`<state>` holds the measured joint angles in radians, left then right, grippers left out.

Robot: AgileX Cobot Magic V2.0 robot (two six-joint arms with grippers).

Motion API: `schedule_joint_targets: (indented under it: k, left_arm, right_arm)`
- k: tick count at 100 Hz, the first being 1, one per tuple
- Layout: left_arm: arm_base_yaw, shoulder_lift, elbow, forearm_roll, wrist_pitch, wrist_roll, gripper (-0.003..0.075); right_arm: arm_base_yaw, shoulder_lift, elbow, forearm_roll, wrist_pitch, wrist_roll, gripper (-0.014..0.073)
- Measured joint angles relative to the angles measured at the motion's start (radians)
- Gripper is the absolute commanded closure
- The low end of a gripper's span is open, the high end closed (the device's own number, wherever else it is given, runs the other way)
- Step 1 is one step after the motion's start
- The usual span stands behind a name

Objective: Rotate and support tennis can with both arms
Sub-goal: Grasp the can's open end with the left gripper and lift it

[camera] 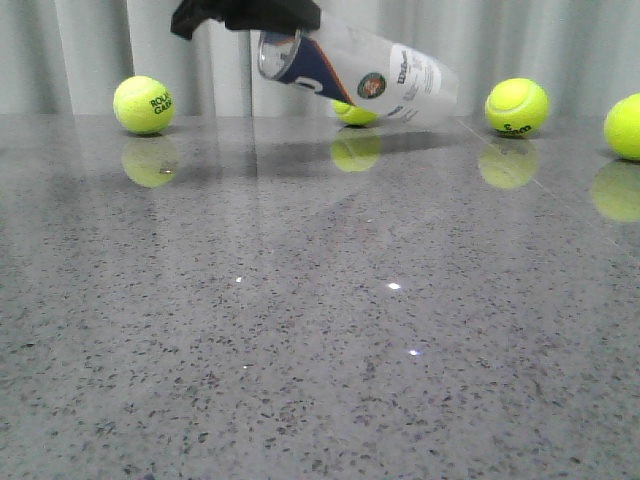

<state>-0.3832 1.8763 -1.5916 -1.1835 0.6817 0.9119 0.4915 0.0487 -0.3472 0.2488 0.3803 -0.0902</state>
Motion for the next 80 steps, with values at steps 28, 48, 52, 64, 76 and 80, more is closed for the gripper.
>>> schedule_joint_targets:
  k: [28,48,52,64,76,80]
  left_arm:
    - [-0.008,-0.244,0.000,0.273,0.144,-0.120,0.0739]
    - [-0.008,-0.373,-0.015,0.564,0.345,-0.357,0.0739]
    - [-0.008,-0.390,-0.029,0.618,0.413,-0.415,0.0739]
    - [-0.032,-0.422,-0.081,0.815,0.554,-0.554,0.0739]
    - [-0.100,-0.458,-0.113,0.973,0.577,-0.659,0.0739]
    - [-0.125,-0.472,-0.115,1.010,0.579,-0.685,0.0739]
  right_arm:
    - [0.000,0.000,0.000,0.000,0.000,0.000,0.0654]
    - [0.000,0.000,0.000,0.000,0.000,0.000,0.0654]
    - [0.000,0.000,0.000,0.000,0.000,0.000,0.0654]
    - [0.000,0.000,0.000,0.000,0.000,0.000,0.0654]
    - [0.000,0.000,0.000,0.000,0.000,0.000,0.0654]
    - [0.000,0.000,0.000,0.000,0.000,0.000,0.0654]
